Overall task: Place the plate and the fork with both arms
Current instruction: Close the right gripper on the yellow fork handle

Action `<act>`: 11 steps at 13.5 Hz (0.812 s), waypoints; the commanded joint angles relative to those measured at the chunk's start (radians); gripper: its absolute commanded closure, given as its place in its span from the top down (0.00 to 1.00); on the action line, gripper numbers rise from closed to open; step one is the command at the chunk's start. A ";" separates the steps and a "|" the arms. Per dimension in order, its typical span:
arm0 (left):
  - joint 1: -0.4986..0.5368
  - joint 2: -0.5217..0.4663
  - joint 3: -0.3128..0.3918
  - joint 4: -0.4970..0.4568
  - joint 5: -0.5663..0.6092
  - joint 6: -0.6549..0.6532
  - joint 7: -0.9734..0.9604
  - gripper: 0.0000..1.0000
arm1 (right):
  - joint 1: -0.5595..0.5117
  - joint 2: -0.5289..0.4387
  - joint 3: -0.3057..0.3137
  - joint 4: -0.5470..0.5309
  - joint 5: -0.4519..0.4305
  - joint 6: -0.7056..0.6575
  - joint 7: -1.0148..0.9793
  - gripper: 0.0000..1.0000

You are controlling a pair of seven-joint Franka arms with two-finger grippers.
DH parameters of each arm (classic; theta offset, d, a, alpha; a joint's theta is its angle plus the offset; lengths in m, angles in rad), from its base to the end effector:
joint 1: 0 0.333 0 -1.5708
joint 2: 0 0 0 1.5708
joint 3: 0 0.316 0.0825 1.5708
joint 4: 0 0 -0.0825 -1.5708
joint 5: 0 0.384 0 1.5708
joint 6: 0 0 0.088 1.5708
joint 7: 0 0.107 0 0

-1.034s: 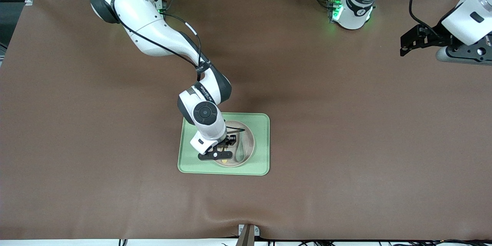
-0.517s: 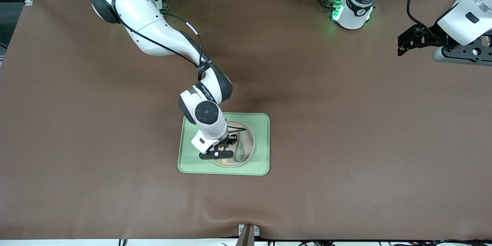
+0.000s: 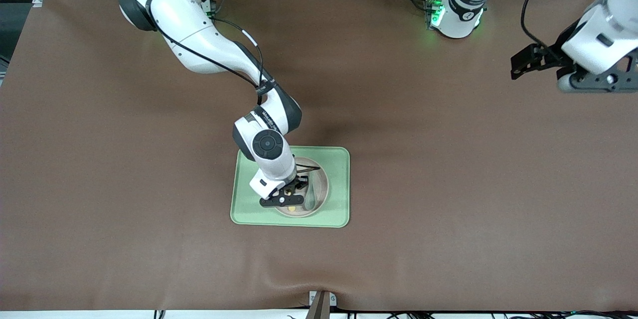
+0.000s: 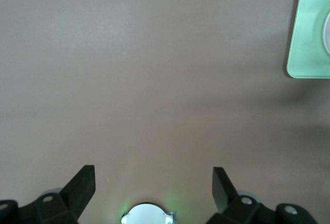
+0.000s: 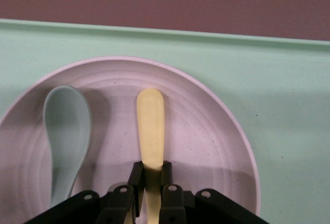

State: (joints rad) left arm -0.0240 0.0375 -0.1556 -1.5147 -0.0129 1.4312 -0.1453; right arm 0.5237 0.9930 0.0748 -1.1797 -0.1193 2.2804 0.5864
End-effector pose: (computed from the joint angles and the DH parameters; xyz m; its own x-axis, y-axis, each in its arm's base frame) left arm 0.5422 -0.0982 0.6187 0.9919 -0.0354 -0.1217 -0.0355 -0.9994 0.0011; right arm 0.6492 0.4183 0.1914 0.9928 0.0455 0.1111 0.0492 -0.9983 -0.0308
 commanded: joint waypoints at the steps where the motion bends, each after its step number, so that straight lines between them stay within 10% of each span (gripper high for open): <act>1: 0.012 0.004 -0.042 0.010 0.005 0.031 -0.028 1.00 | 0.002 -0.008 -0.007 -0.006 -0.019 0.002 0.026 0.00; 11: 0.035 0.008 -0.033 0.011 0.007 0.060 -0.030 1.00 | -0.072 -0.085 0.008 0.060 0.016 -0.173 -0.038 0.00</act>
State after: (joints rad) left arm 0.0004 0.0542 -0.1823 -1.5048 -0.0129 1.4821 -0.1621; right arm 0.5037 0.9394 0.0689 -1.1090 -0.1176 2.1260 0.5844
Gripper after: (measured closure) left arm 0.000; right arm 0.828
